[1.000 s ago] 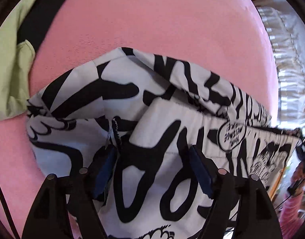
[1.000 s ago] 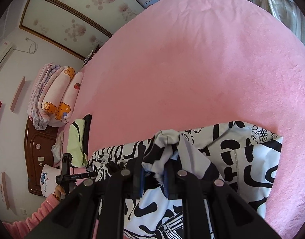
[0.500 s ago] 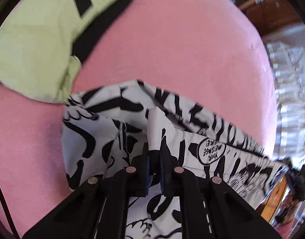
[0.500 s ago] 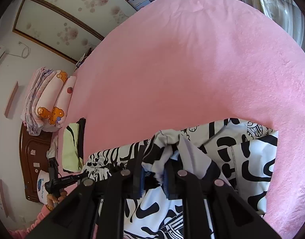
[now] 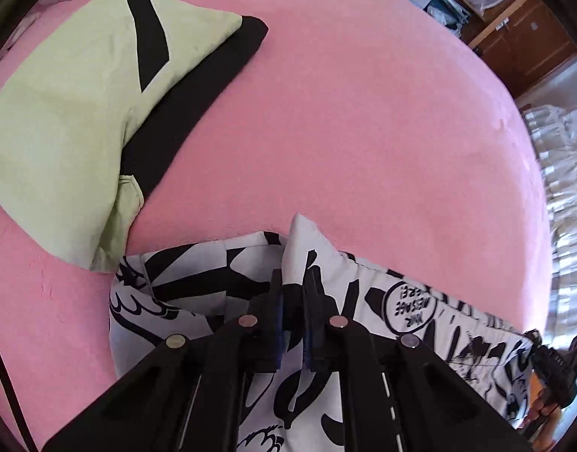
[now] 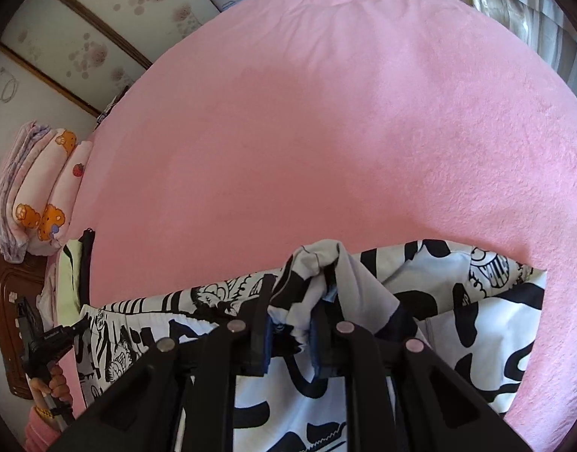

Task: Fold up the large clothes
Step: 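Grasp the bundle edge with both tools and straighten it flat on the bed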

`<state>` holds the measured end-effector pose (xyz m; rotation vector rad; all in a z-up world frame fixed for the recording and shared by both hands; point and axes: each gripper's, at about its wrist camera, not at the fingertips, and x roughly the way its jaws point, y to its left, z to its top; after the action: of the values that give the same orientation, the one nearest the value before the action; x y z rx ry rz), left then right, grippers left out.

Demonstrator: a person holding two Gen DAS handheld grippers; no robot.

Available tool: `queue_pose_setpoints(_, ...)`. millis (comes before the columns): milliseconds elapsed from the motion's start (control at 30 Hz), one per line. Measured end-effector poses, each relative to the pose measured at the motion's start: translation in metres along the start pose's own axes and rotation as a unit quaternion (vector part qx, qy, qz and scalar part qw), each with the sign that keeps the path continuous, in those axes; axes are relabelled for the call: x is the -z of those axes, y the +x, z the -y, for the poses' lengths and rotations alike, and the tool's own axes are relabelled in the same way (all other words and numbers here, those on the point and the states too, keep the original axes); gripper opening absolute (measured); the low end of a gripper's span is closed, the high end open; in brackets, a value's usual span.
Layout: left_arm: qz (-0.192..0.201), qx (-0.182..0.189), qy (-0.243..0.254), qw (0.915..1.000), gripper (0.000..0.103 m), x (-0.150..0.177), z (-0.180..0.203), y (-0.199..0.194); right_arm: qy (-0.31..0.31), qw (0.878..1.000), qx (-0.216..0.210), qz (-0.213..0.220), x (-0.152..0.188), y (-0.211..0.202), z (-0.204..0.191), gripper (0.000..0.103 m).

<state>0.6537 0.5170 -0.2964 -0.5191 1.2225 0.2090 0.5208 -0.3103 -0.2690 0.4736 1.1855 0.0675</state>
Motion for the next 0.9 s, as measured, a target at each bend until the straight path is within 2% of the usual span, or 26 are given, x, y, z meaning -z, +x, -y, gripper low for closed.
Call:
queue_pose_setpoints(100, -0.001, -0.039, 0.02, 0.999, 0.016, 0.004, 0.006, 0.003, 0.014, 1.0, 0.014, -0.018, -0.003, 0.015, 0.003, 0.014)
queue_pose_setpoints(167, 0.011, -0.06, 0.021, 0.9979, 0.032, 0.005, 0.007, -0.007, 0.002, 0.999, 0.027, -0.02, -0.002, 0.013, -0.003, 0.017)
queue_pose_setpoints(200, 0.023, -0.064, 0.022, 0.9974, 0.035, 0.006, 0.008, -0.016, -0.003, 0.999, 0.033, -0.018, -0.001, 0.009, -0.007, 0.017)
queue_pose_setpoints(233, 0.034, -0.063, 0.024, 0.9971, 0.043, 0.009, 0.013, -0.022, -0.009, 0.999, 0.038, -0.015, 0.0, 0.004, -0.01, 0.018)
queue_pose_setpoints(267, 0.049, -0.061, 0.032, 0.9964, 0.059, 0.013, 0.015, -0.035, -0.014, 0.999, 0.042, -0.013, 0.001, 0.0, -0.016, 0.019)
queue_pose_setpoints(333, 0.071, -0.054, 0.047, 0.9949, 0.077, 0.022, 0.02, -0.054, -0.032, 0.998, 0.054, -0.011, 0.004, -0.011, -0.022, 0.026)
queue_pose_setpoints(400, 0.092, -0.037, 0.079, 0.9919, 0.078, 0.038, 0.035, -0.075, -0.055, 0.996, 0.067, 0.001, 0.01, -0.025, -0.029, 0.032)
queue_pose_setpoints(467, 0.1, -0.035, 0.112, 0.988, 0.078, 0.054, 0.046, -0.089, -0.093, 0.992, 0.087, 0.017, 0.018, -0.039, -0.038, 0.043)
queue_pose_setpoints(533, 0.103, -0.037, 0.147, 0.983, 0.078, 0.073, 0.055, -0.102, -0.134, 0.981, 0.134, 0.05, 0.025, -0.055, -0.046, 0.077)
queue_pose_setpoints(600, 0.109, -0.03, 0.164, 0.9799, 0.078, 0.089, 0.078, -0.105, -0.17, 0.965, 0.177, 0.097, 0.032, -0.075, -0.05, 0.079)
queue_pose_setpoints(633, 0.109, -0.024, 0.164, 0.9802, 0.078, 0.097, 0.085, -0.108, -0.178, 0.963, 0.174, 0.107, 0.035, -0.085, -0.051, 0.079)
queue_pose_setpoints(767, 0.08, 0.019, 0.155, 0.9845, 0.078, 0.123, 0.103, -0.102, -0.166, 0.974, 0.114, 0.1, 0.052, -0.104, -0.05, 0.079)
queue_pose_setpoints(900, 0.052, 0.037, 0.15, 0.9866, 0.078, 0.142, 0.12, -0.089, -0.16, 0.982, 0.048, 0.093, 0.081, -0.106, -0.055, 0.079)
